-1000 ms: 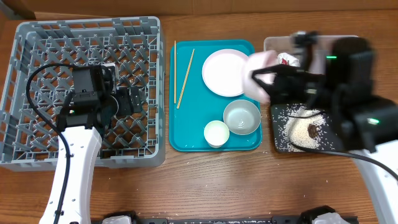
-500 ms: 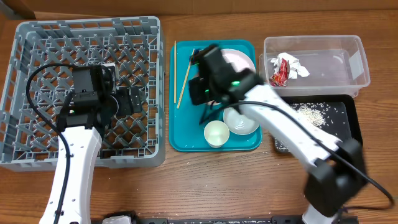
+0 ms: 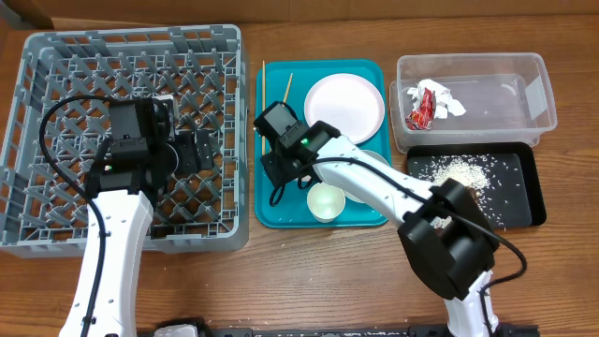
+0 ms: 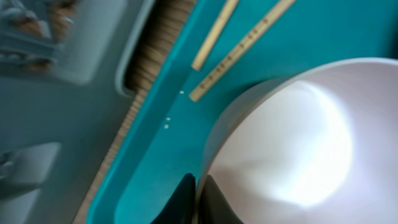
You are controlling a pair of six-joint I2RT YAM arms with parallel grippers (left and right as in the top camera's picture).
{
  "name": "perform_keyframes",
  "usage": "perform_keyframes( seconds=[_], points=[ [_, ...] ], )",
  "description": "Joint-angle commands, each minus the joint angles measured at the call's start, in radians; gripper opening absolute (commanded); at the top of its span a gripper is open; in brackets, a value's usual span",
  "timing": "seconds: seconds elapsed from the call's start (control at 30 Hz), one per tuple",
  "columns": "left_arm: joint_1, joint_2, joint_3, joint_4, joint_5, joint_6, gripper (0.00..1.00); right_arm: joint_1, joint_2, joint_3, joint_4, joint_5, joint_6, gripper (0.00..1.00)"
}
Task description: Sort waste into correct bins and load items into the dishwasher
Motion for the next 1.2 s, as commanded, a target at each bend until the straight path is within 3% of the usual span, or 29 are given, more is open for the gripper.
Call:
perform_keyframes(
  seconds=[0.0,0.13,0.27,0.43,0.6,0.67,0.77,0.97,1.17],
  points=[
    [-0.013,0.01,0.012,0.01,-0.026,0.02,1.0,0.014,0.0,0.034,0.012,0.016,-0.036,0.17],
    [-0.013,0.01,0.012,0.011,-0.026,0.019,1.0,0.012,-0.006,0.111,-0.074,-0.035,-0.009,0.44],
    [-0.013,0.01,0.012,0.041,-0.022,0.014,1.0,-0.015,-0.045,0.316,-0.252,-0.047,0.05,0.52],
    [-0.013,0.01,0.012,0.044,0.061,-0.011,1.0,-0.095,-0.106,0.593,-0.522,-0.044,0.159,0.73],
    [-0.013,0.01,0.012,0.043,0.261,-0.003,1.0,-0.204,-0.148,0.654,-0.776,-0.048,0.204,0.73],
    [-0.029,0.01,0.012,0.038,0.381,0.053,0.99,-0.239,-0.15,0.653,-0.855,-0.066,0.205,0.73],
    [-0.076,0.01,0.013,0.027,0.388,0.072,1.0,-0.251,-0.15,0.617,-0.912,-0.089,0.208,0.71],
    [-0.09,0.003,0.018,0.023,0.357,-0.097,1.0,-0.212,-0.15,0.411,-0.882,-0.088,0.283,0.66],
    [-0.089,0.002,0.024,0.027,0.356,-0.116,1.0,-0.156,-0.15,0.113,-0.716,-0.045,0.4,0.55]
  ],
)
